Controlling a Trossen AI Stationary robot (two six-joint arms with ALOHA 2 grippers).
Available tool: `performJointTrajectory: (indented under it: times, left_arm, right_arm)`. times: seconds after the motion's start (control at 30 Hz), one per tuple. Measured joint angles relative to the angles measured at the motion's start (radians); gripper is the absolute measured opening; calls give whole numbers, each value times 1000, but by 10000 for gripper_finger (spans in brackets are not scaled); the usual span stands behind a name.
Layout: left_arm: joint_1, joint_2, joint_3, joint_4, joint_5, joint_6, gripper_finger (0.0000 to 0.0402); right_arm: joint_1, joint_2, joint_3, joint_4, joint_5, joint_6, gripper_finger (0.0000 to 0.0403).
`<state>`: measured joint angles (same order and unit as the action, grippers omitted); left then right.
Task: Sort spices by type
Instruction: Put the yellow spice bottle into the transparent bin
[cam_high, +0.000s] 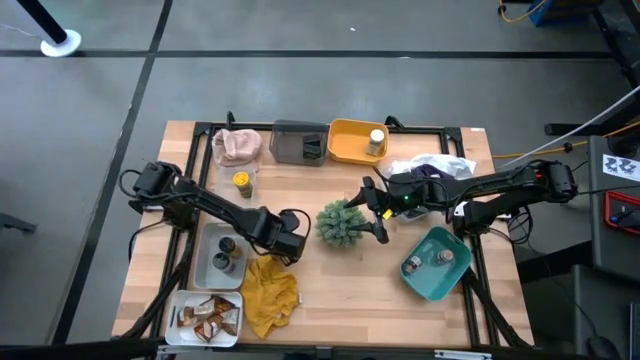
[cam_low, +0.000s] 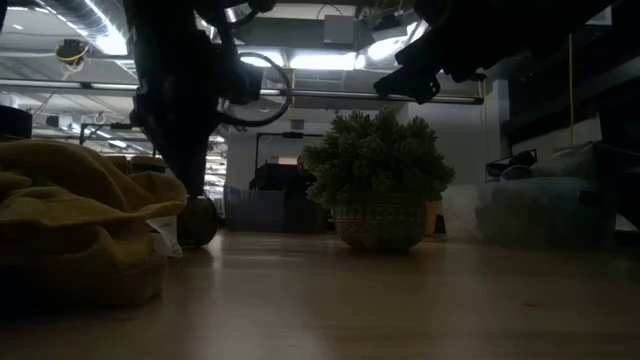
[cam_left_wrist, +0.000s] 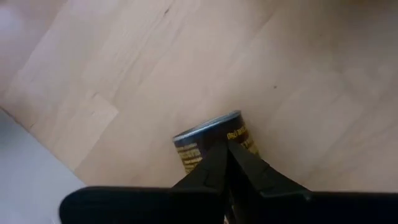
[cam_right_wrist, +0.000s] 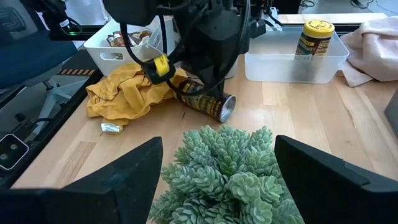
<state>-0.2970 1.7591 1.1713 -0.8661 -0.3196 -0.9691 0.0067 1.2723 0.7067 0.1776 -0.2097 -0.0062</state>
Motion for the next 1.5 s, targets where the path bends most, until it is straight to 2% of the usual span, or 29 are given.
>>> performJointTrajectory:
  times: [0.43, 0.73, 0.9, 1.07, 1.17, 1.27, 1.5]
  left_arm:
    - [39, 10, -4, 3, -8, 6, 5]
    - [38, -25, -4, -77, 57, 88, 5]
    - [47, -44, 2, -91, 191, 183, 13]
    - [77, -45, 33, -102, 379, 220, 61]
    - [89, -45, 49, -106, 467, 286, 101]
    - [88, -45, 53, -120, 488, 410, 139]
    - [59, -45, 53, -171, 457, 888, 194]
  right_arm:
    - [0, -1, 0, 0, 0, 1, 239]
    - [0, -1, 0, -3, 0, 1, 225]
    - [0, -1, 0, -2, 0, 1, 225]
    - [0, -1, 0, -2, -1, 1, 225]
    - [0, -1, 0, -2, 0, 1, 225]
    - [0, -1, 0, -2, -2, 1, 225]
    - [0, -1, 0, -5, -3, 1, 225]
